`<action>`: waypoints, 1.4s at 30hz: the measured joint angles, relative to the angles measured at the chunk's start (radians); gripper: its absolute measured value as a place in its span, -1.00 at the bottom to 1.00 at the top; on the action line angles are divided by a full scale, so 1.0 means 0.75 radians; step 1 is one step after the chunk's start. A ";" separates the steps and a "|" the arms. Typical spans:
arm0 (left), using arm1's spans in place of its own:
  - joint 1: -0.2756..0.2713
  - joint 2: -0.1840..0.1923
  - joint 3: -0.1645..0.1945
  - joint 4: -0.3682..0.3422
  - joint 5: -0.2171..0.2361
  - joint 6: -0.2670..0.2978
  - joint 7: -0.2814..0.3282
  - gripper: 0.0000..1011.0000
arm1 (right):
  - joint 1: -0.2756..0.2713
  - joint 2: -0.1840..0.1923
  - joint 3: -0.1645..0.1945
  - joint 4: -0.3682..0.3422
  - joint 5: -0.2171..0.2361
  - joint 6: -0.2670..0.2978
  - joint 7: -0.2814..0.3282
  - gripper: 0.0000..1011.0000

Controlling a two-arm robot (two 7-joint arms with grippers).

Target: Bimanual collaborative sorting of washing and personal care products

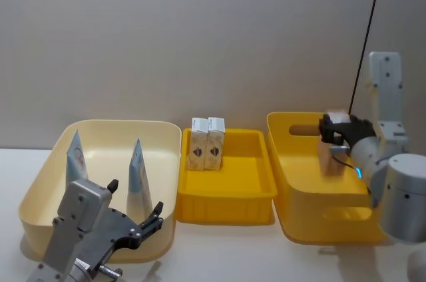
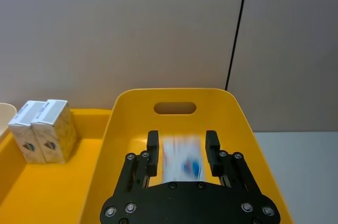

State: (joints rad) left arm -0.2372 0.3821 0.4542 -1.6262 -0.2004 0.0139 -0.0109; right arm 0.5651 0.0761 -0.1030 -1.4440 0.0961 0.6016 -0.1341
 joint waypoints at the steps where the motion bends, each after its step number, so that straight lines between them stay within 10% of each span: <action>1: 0.000 0.000 0.000 0.000 0.000 0.000 0.000 0.98 | -0.002 0.002 0.005 0.000 0.002 0.002 0.002 0.07; 17: 0.000 0.000 0.000 0.000 0.000 0.000 0.000 0.98 | -0.032 0.031 0.060 0.007 0.019 0.016 0.017 0.98; 42: -0.017 0.007 -0.006 -0.020 -0.012 0.064 -0.034 0.98 | -0.042 0.041 0.077 0.010 0.025 0.020 0.022 0.98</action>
State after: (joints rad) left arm -0.2500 0.3873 0.4498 -1.6411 -0.2093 0.0622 -0.0363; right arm 0.5337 0.1066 -0.0451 -1.4367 0.1148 0.6166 -0.1173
